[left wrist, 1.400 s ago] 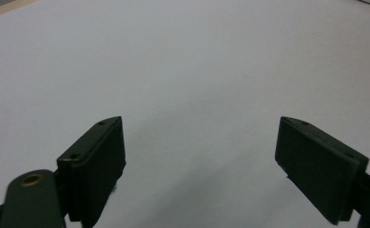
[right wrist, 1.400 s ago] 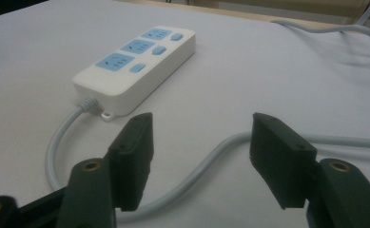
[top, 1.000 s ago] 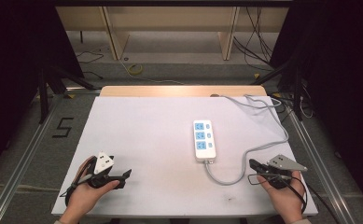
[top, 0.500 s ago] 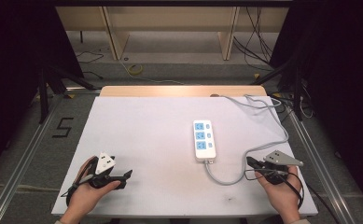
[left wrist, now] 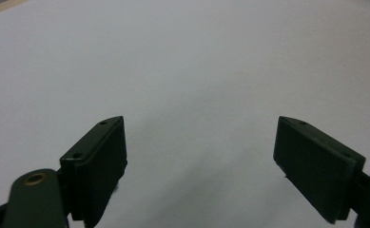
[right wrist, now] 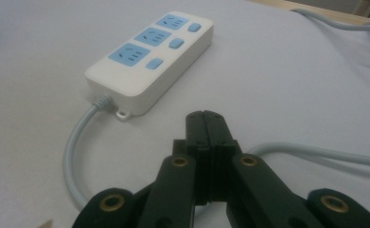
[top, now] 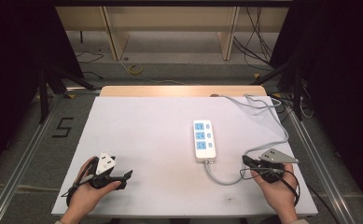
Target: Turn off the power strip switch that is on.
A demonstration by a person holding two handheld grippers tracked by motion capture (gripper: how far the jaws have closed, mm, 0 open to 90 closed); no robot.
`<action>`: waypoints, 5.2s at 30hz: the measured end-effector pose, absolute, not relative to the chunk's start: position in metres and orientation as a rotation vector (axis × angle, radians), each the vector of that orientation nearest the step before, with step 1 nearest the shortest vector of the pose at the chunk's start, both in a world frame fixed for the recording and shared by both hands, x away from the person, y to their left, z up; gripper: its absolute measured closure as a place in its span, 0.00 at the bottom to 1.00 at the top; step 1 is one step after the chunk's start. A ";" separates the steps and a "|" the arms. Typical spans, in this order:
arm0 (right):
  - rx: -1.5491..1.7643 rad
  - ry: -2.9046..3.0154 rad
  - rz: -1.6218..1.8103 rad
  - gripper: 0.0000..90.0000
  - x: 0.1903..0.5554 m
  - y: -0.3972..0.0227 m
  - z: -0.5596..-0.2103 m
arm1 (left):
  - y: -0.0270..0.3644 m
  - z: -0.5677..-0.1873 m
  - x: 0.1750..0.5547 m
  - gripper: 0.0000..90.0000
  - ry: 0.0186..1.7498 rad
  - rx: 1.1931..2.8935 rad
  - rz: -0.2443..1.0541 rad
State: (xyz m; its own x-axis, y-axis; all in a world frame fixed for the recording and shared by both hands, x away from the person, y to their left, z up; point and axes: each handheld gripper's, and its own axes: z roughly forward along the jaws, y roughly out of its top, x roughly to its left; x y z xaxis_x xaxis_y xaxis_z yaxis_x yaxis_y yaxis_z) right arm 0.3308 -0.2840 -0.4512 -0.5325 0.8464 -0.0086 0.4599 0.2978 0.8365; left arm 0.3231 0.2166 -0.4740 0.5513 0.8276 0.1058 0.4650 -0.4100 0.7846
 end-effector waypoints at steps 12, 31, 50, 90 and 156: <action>1.130 2.131 1.141 1.00 0.336 -0.273 -0.447 | 0.217 -0.474 0.323 0.20 1.036 2.062 0.644; 1.113 2.135 1.144 1.00 0.341 -0.267 -0.442 | 0.217 -0.474 0.323 0.21 1.034 2.062 0.649; 1.095 2.152 1.132 1.00 0.347 -0.261 -0.437 | 0.217 -0.474 0.323 0.21 1.032 2.064 0.655; 1.072 2.195 1.102 1.00 0.360 -0.246 -0.428 | 0.216 -0.474 0.322 0.21 1.026 2.063 0.659; 1.063 2.326 1.010 1.00 0.390 -0.221 -0.421 | 0.215 -0.474 0.322 0.21 1.017 2.072 0.661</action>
